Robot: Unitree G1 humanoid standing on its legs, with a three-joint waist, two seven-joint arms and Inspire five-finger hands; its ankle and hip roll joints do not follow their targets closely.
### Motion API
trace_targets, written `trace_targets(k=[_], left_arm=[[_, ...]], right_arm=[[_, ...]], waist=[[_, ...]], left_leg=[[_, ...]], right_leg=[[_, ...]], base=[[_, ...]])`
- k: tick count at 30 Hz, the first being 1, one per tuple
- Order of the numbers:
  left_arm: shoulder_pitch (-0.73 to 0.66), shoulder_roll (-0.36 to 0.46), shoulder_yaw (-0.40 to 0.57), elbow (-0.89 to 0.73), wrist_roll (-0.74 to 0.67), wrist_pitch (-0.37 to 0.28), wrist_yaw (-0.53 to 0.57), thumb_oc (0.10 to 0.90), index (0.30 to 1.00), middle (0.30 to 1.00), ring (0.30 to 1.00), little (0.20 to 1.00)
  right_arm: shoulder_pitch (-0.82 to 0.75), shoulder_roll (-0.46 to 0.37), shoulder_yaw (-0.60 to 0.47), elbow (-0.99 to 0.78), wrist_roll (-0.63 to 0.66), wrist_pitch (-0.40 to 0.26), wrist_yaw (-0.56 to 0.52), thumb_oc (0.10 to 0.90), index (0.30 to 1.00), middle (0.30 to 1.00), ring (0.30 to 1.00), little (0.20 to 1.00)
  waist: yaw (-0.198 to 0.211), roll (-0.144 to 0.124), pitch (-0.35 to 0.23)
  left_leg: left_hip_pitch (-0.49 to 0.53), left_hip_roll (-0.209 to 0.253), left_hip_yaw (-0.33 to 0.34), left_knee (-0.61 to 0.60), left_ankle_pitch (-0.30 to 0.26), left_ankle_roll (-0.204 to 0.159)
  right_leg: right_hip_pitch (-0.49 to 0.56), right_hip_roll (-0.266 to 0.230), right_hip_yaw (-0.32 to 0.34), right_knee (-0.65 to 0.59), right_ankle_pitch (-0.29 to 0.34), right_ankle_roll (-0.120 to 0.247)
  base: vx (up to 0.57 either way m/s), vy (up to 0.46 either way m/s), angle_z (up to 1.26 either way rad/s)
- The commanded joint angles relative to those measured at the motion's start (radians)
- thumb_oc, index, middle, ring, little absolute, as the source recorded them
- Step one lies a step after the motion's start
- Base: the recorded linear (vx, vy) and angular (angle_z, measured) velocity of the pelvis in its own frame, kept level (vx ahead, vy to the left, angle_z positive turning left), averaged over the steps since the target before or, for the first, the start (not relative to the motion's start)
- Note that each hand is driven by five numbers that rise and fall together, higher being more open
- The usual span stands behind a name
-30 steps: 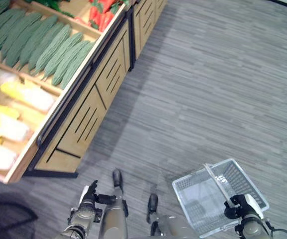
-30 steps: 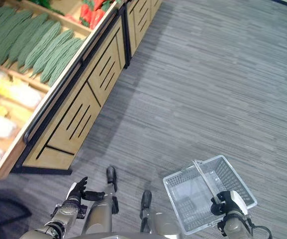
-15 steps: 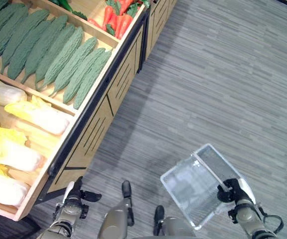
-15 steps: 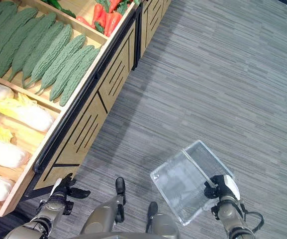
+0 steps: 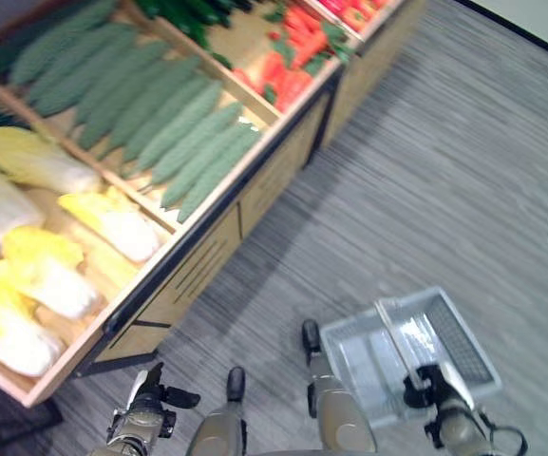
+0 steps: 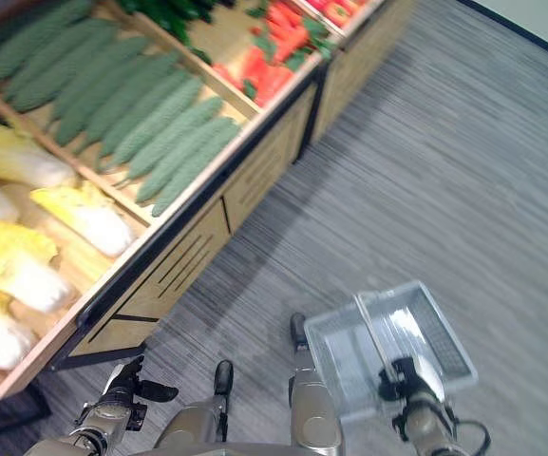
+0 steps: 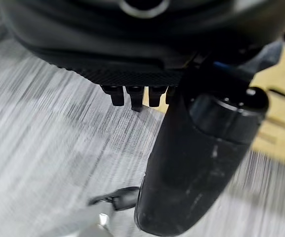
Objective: Get the vegetables into the basket
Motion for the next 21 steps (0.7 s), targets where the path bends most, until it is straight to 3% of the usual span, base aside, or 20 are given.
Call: trace_targets(k=[1, 6, 7, 8, 9, 10, 13, 16, 21], left_arm=[[0.019, 0.022, 0.043, -0.012, -0.040, -0.006, 0.013, 0.900, 1.000, 1.000, 1.000, 1.000], [0.016, 0.001, 0.031, -0.013, -0.048, 0.000, 0.019, 0.900, 1.000, 1.000, 1.000, 1.000], [-0.002, -0.014, 0.004, -0.028, -0.037, 0.006, 0.016, 0.900, 1.000, 1.000, 1.000, 1.000], [-0.002, -0.014, 0.004, -0.028, -0.037, 0.006, 0.016, 0.900, 1.000, 1.000, 1.000, 1.000], [-0.013, -0.018, -0.012, -0.034, -0.024, 0.011, 0.015, 0.900, 1.000, 1.000, 1.000, 1.000], [-0.017, -0.019, -0.014, -0.035, -0.021, 0.015, 0.016, 0.900, 1.000, 1.000, 1.000, 1.000], [-0.019, -0.015, -0.014, -0.027, 0.001, 0.022, 0.024, 0.900, 1.000, 1.000, 1.000, 1.000], [-0.002, -0.005, 0.005, -0.014, 0.012, 0.026, 0.021, 0.900, 1.000, 1.000, 1.000, 1.000], [0.015, -0.005, -0.004, -0.006, 0.025, 0.018, -0.007, 0.900, 1.000, 1.000, 1.000, 1.000]], right_arm=[[-0.040, -0.146, -0.046, -0.083, 0.030, -0.034, -0.038, 0.400, 0.300, 0.300, 0.300, 0.300], [-0.036, -0.166, -0.072, -0.038, 0.058, -0.035, -0.045, 0.400, 0.300, 0.300, 0.300, 0.300], [-0.007, -0.184, -0.117, -0.023, 0.091, -0.032, -0.051, 0.400, 0.300, 0.300, 0.300, 0.300], [-0.006, -0.184, -0.118, -0.023, 0.091, -0.032, -0.051, 0.400, 0.300, 0.300, 0.300, 0.300], [0.010, -0.178, -0.147, 0.005, 0.117, -0.024, -0.058, 0.400, 0.300, 0.300, 0.300, 0.300], [0.026, -0.166, -0.158, -0.002, 0.125, -0.023, -0.062, 0.400, 0.300, 0.300, 0.300, 0.300], [0.031, -0.150, -0.161, 0.024, 0.142, -0.012, -0.057, 0.400, 0.300, 0.300, 0.300, 0.300], [0.024, -0.132, -0.155, 0.034, 0.129, -0.007, -0.051, 0.400, 0.300, 0.300, 0.300, 0.300], [0.000, -0.110, -0.139, 0.047, 0.111, -0.004, -0.037, 0.400, 0.300, 0.300, 0.300, 0.300]], waist=[[0.001, -0.008, -0.007], [0.008, 0.013, -0.020], [-0.017, 0.037, -0.022], [-0.017, 0.037, -0.022], [-0.036, 0.056, -0.027], [-0.050, 0.067, -0.031], [-0.042, 0.082, -0.048], [-0.033, 0.074, -0.052], [-0.019, 0.043, -0.051]], left_leg=[[-0.052, 0.073, 0.114, 0.091, 0.024, -0.071], [-0.088, 0.106, 0.082, 0.081, 0.065, -0.091], [-0.119, 0.145, 0.268, 0.105, 0.095, -0.094], [-0.120, 0.145, 0.267, 0.106, 0.094, -0.094], [-0.120, 0.192, 0.435, 0.100, 0.126, -0.107], [-0.113, 0.212, 0.517, 0.092, 0.137, -0.114], [-0.109, 0.192, 0.507, 0.034, 0.161, -0.118], [-0.099, 0.166, 0.508, 0.007, 0.146, -0.101], [-0.117, 0.119, 0.503, 0.029, 0.100, -0.073]], right_leg=[[0.001, -0.002, -0.018, 0.033, -0.035, 0.066], [0.024, 0.010, -0.092, 0.045, -0.082, 0.036], [0.067, -0.021, -0.176, 0.045, -0.110, 0.026], [0.067, -0.021, -0.176, 0.045, -0.110, 0.026], [0.097, -0.035, -0.237, 0.040, -0.119, 0.024], [0.118, -0.041, -0.271, 0.033, -0.124, 0.026], [0.144, -0.052, -0.308, 0.018, -0.117, 0.037], [0.160, -0.078, -0.302, 0.024, -0.114, 0.051], [0.163, -0.127, -0.278, 0.002, -0.058, 0.085]], base=[[0.12, -0.331, 1.05], [0.09, -0.265, 0.55], [0.02, -0.118, 1.48], [0.02, -0.172, 1.99], [-0.01, -0.084, 1.87], [0.01, -0.083, 1.51], [0.11, 0.069, 0.96], [0.11, 0.190, -0.22], [0.07, 0.231, 0.04]])
